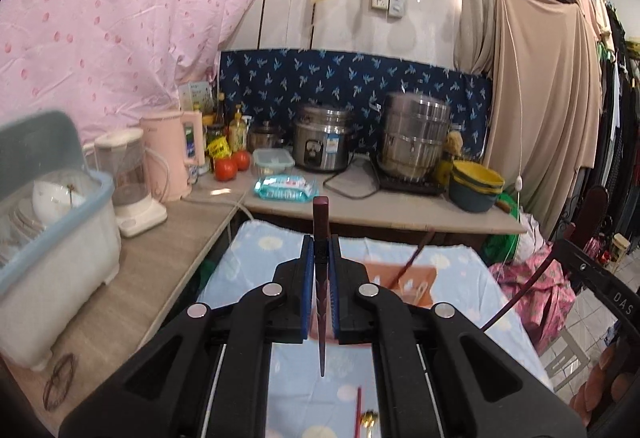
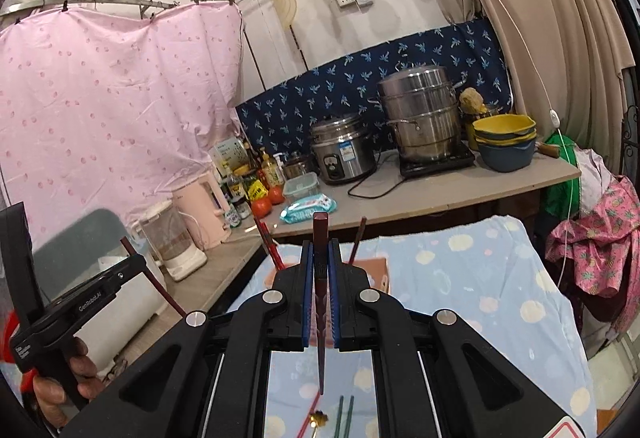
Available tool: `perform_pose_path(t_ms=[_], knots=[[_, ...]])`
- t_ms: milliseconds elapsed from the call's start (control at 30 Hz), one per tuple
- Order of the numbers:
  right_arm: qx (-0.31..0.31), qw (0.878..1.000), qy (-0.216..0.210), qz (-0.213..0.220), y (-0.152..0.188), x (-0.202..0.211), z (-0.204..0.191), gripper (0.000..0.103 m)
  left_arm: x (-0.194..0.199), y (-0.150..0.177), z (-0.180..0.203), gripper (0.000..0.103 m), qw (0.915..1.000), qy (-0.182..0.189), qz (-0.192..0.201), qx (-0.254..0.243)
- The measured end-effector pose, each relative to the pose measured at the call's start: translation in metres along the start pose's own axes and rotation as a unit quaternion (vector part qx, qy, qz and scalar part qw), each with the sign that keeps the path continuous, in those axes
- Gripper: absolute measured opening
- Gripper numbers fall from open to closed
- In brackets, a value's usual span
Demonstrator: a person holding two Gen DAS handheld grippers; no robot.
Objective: Organize utensils
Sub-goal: 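Lift both held chopsticks up toward the pink basket, then open both tools over the pink basket to drop the dark-red chopsticks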
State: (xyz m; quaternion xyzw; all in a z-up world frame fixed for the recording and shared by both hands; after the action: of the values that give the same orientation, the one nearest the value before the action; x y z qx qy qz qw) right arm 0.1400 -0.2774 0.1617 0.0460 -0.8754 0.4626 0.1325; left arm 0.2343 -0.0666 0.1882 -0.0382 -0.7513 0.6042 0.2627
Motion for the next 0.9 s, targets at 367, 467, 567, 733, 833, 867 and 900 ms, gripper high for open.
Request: perform_pose_path(t_ms=[367, 467, 567, 733, 833, 867, 900], knots=[[-0.002, 0.999, -0.005, 0.046, -0.061, -0.066, -0.027, 0.007, -0.036, -0.071, -0.009, 0.007, 0.9978, -0.009, 0.064, 0.017], [-0.006, 0.999, -0.004, 0.044, -0.065, -0.086, -0.026, 0.007, -0.052, -0.079, -0.008, 0.007, 0.9976, -0.006, 0.066, 0.020], [-0.004, 0.999, 0.002, 0.041, -0.066, -0.102, -0.023, 0.007, -0.069, -0.076, -0.004, 0.007, 0.9983, -0.005, 0.055, 0.017], [-0.007, 1.000, 0.013, 0.014, -0.053, -0.128, -0.010, 0.007, -0.101, -0.053, 0.001, 0.007, 0.9997, 0.001, 0.020, 0.017], [-0.005, 1.000, 0.023, -0.003, -0.040, -0.139, -0.002, 0.007, -0.117, -0.037, 0.003, 0.007, 0.9998, 0.004, -0.001, 0.018], [-0.005, 1.000, 0.026, -0.008, -0.036, -0.142, 0.000, 0.007, -0.121, -0.032, 0.003, 0.007, 0.9998, 0.005, -0.007, 0.019], [-0.004, 1.000, 0.029, -0.013, -0.032, -0.145, 0.003, 0.007, -0.125, -0.027, 0.002, 0.007, 0.9997, 0.006, -0.013, 0.020]])
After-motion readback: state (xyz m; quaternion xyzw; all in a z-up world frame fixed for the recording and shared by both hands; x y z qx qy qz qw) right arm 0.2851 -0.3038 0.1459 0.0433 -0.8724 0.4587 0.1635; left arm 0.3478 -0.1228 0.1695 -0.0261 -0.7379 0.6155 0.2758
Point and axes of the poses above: each gripper's, at about its wrist camera, not at the fingertips, and x roughly against the way its jaws point, z to its right, y to its underside, the point moved 4 cm from there along -x, roughly the way its jaws point, and after that the axes turned 15 degrees about -x, right-handed, at the moved point
